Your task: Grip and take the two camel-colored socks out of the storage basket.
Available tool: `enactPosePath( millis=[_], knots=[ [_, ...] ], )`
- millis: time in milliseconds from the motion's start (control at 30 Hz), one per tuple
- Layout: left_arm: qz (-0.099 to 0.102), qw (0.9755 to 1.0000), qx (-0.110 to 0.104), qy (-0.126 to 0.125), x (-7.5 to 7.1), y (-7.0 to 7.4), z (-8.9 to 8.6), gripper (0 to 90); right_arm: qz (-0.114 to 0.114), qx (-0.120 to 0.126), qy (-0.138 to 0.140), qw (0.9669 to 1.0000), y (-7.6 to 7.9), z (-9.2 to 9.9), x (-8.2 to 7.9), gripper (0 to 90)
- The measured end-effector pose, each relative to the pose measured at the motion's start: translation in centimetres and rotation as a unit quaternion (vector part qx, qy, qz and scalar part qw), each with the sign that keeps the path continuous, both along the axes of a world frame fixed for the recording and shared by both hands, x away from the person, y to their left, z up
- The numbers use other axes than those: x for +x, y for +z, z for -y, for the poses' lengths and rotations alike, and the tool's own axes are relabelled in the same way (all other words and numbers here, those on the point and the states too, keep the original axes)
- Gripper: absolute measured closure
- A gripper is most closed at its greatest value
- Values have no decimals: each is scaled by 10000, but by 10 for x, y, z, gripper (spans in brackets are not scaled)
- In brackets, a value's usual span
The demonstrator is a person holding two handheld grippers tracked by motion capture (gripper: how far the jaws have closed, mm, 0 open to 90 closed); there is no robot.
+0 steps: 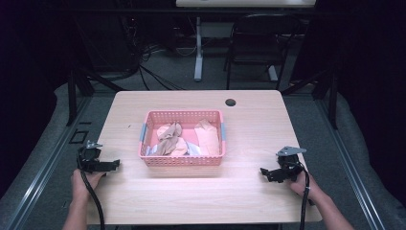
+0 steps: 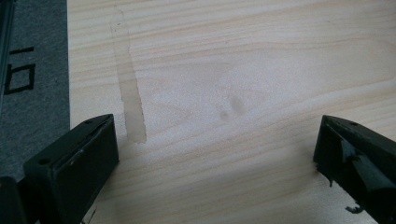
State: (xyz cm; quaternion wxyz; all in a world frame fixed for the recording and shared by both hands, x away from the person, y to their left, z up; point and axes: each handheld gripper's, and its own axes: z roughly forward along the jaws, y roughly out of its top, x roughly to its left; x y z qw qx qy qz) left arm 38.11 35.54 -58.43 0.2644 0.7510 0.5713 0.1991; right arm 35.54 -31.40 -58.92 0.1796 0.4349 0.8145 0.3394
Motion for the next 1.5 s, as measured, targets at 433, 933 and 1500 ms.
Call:
enactPosePath(
  millis=[433, 933, 1500],
  knots=[
    [-5, 10000, 2, 47, 1, 0, 2, 0, 0, -15, 1, 10000, 0, 0, 0, 0],
    [-358, 9993, 42, -44, 7, 21, 12, 2, -1, -21, 9, 10000, 0, 0, 0, 0],
    [-550, 9979, -295, -199, 11, 66, 15, 2, -4, -19, 11, 10000, 0, 0, 0, 0]
  ],
)
